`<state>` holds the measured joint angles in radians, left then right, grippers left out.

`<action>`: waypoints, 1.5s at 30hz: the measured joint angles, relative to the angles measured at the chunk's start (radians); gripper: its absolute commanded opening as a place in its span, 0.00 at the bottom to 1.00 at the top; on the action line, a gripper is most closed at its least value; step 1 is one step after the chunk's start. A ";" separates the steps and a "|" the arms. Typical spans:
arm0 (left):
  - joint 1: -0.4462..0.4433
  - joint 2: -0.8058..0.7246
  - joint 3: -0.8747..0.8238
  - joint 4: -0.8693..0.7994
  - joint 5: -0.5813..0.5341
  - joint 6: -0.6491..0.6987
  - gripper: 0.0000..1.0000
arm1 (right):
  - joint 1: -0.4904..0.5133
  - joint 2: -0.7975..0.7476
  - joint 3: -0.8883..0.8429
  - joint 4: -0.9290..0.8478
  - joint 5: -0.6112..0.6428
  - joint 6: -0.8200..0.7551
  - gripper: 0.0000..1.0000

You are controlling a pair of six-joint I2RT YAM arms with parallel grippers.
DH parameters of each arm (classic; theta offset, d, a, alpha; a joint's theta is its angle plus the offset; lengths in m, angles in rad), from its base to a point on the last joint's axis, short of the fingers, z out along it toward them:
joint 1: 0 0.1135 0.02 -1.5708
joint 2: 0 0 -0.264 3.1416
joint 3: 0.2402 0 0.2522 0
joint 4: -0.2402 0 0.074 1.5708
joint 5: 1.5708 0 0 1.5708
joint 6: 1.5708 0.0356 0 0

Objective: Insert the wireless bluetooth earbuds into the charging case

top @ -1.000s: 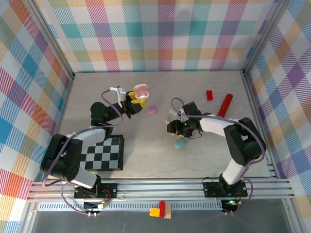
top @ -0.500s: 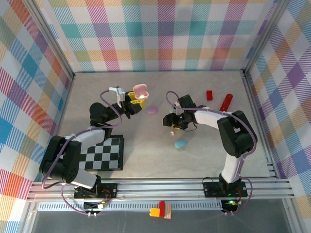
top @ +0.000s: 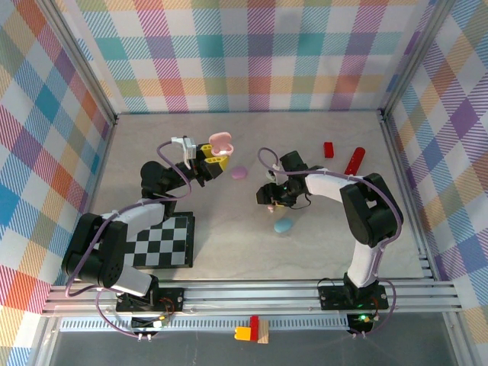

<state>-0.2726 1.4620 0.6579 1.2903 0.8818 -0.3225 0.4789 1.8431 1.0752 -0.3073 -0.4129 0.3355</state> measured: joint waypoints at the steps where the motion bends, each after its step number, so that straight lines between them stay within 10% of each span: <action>1: 0.000 0.000 0.000 0.000 0.000 0.000 0.38 | 0.000 0.000 0.000 -0.002 -0.004 -0.005 0.66; 45: -0.002 0.000 0.000 0.000 0.015 -0.003 0.38 | -0.002 0.015 -0.033 -0.014 -0.042 -0.001 0.25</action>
<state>-0.2741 1.4620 0.6579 1.2903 0.8967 -0.3252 0.4774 1.8584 1.0424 -0.3210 -0.4545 0.3347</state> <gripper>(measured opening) 0.386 0.265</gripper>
